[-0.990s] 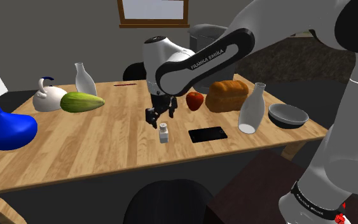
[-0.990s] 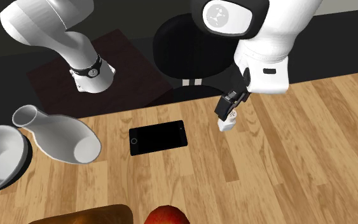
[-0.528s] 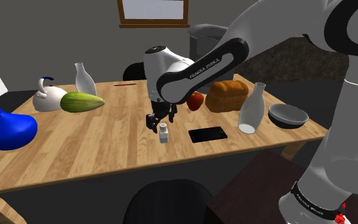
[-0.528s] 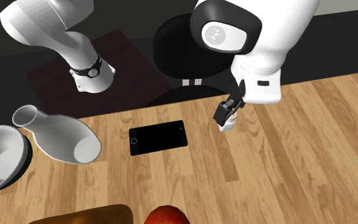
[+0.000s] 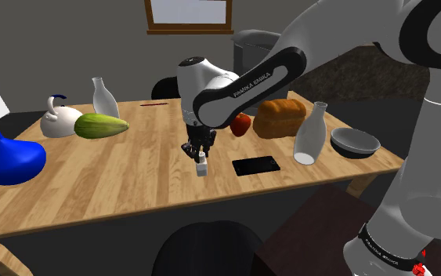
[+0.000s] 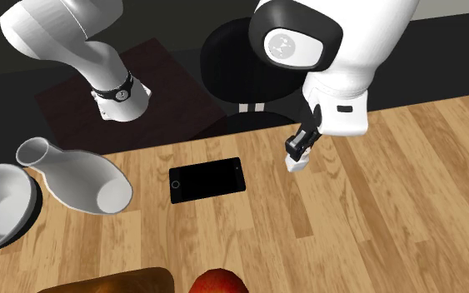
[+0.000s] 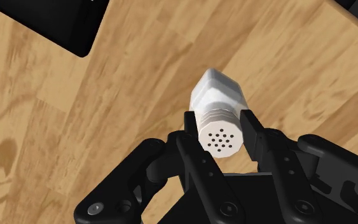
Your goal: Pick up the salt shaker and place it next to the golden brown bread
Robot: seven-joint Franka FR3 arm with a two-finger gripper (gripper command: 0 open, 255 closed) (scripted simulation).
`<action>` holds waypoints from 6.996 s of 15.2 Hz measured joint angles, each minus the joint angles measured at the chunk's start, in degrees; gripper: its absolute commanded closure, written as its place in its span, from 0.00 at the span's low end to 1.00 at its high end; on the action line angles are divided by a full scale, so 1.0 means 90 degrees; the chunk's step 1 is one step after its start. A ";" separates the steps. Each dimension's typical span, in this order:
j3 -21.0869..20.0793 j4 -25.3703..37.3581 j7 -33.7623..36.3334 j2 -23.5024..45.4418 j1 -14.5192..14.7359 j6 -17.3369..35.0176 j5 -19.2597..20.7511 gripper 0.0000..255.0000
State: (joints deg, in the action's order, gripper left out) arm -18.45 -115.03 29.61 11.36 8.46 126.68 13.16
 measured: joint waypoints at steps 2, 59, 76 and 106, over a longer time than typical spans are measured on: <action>-0.0001 0.0000 0.0000 0.0000 0.0001 0.0000 0.0000 1.00; 0.0244 0.2032 -0.1411 -0.1582 -0.0411 -0.3395 -0.0792 1.00; 0.1878 -0.0052 -0.3991 -0.3496 -0.1364 -0.2954 -0.0917 1.00; 0.4080 -0.0891 -0.6889 -0.3479 -0.2367 -0.1801 -0.0436 1.00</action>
State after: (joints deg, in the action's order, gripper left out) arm 18.27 -123.05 -32.39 -19.95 -12.84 110.47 9.24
